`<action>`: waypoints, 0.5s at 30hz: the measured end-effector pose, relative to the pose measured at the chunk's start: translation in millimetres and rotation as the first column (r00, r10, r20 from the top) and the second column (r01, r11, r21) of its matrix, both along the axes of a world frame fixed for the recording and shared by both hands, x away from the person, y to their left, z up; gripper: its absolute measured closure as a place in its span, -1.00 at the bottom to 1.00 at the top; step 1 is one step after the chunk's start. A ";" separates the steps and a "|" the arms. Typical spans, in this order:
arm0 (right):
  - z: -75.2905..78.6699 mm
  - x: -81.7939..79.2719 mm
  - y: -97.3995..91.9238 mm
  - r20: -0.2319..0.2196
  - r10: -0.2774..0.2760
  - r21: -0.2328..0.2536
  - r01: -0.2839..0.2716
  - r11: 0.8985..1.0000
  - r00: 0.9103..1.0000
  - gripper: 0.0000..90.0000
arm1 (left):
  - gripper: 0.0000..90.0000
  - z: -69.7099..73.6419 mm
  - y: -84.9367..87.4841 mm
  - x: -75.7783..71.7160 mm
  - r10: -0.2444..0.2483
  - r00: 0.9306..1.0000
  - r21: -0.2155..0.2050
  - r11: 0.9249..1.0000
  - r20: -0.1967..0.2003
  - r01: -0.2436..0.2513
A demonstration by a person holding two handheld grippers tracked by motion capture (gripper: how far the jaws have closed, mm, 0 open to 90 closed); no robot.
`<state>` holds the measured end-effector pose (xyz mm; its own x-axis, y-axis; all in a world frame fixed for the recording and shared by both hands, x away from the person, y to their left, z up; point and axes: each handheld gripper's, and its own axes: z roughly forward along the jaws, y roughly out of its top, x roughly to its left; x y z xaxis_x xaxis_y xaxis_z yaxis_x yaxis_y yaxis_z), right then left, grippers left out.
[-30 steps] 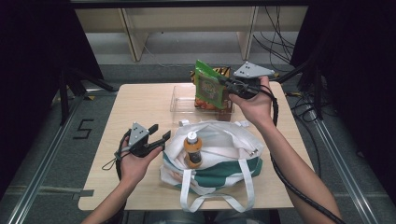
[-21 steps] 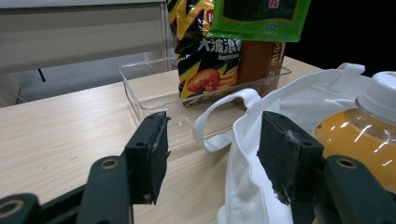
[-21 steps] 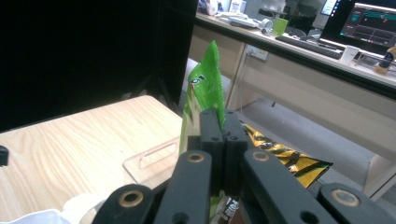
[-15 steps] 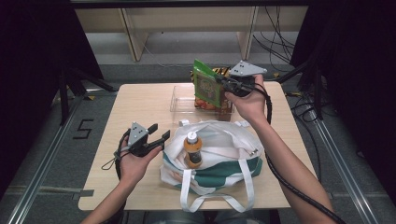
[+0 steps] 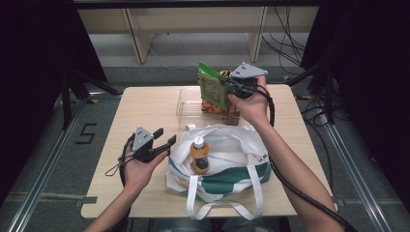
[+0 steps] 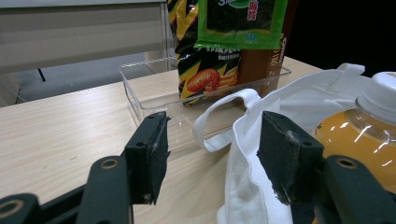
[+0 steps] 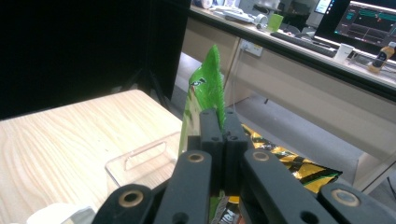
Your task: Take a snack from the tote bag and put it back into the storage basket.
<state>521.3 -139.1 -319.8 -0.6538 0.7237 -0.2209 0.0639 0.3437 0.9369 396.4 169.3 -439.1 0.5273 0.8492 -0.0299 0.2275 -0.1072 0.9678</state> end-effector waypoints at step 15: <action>-18.9 11.7 3.9 -0.011 -0.027 -0.022 0.026 0.999 1.000 1.00 | -0.06 -1.0 -0.1 0.0 -0.001 1.000 0.003 1.000 -0.003 0.001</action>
